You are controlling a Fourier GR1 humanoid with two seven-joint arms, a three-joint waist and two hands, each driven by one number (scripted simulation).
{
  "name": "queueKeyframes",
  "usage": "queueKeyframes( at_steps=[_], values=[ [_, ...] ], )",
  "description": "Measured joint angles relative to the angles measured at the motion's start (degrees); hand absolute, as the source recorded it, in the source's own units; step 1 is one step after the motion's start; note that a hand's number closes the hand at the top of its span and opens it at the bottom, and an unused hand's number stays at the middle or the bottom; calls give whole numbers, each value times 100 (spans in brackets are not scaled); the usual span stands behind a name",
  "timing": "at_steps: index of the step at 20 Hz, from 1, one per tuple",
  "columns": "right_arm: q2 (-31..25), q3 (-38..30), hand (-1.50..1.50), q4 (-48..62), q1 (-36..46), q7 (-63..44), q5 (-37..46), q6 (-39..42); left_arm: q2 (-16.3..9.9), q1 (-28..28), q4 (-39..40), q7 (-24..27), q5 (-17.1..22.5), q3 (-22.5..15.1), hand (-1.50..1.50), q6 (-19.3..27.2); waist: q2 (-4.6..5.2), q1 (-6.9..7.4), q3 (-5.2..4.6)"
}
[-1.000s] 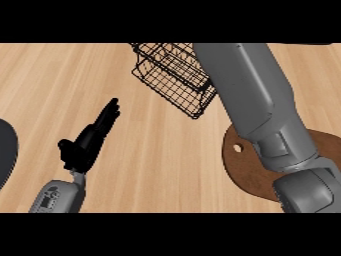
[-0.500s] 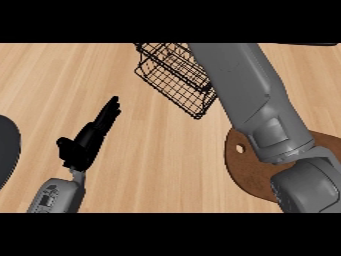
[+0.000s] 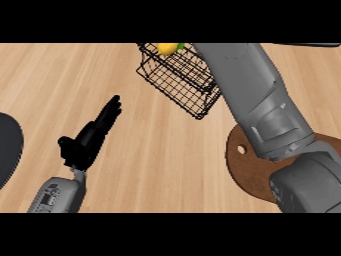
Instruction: Pick the lemon from the cutting board and place it in the tiered basket
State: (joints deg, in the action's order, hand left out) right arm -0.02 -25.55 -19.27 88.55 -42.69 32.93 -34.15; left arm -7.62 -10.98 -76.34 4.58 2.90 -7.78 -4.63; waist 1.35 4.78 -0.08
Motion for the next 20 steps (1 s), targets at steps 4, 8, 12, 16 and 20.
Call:
queueKeyframes(
  at_steps=[4,8,12,16,20],
  values=[
    [-29,116,-150,11,45,130,161,-618,-26,140,12,81,-14,50,0,18,-43,-136,-1],
    [-293,422,-150,136,3,-60,708,-1264,-69,267,21,116,-9,117,0,36,-99,-294,-4],
    [-524,653,-150,33,-179,-186,1144,-1835,-100,397,-35,112,33,205,0,63,-166,-461,0],
    [-723,694,-150,-532,-476,-114,1232,-2123,-130,545,-54,128,53,295,0,116,-246,-664,8],
    [-819,731,-150,-1338,-991,-67,1176,-2172,-163,728,-138,119,62,352,0,159,-323,-841,16]
  ],
)
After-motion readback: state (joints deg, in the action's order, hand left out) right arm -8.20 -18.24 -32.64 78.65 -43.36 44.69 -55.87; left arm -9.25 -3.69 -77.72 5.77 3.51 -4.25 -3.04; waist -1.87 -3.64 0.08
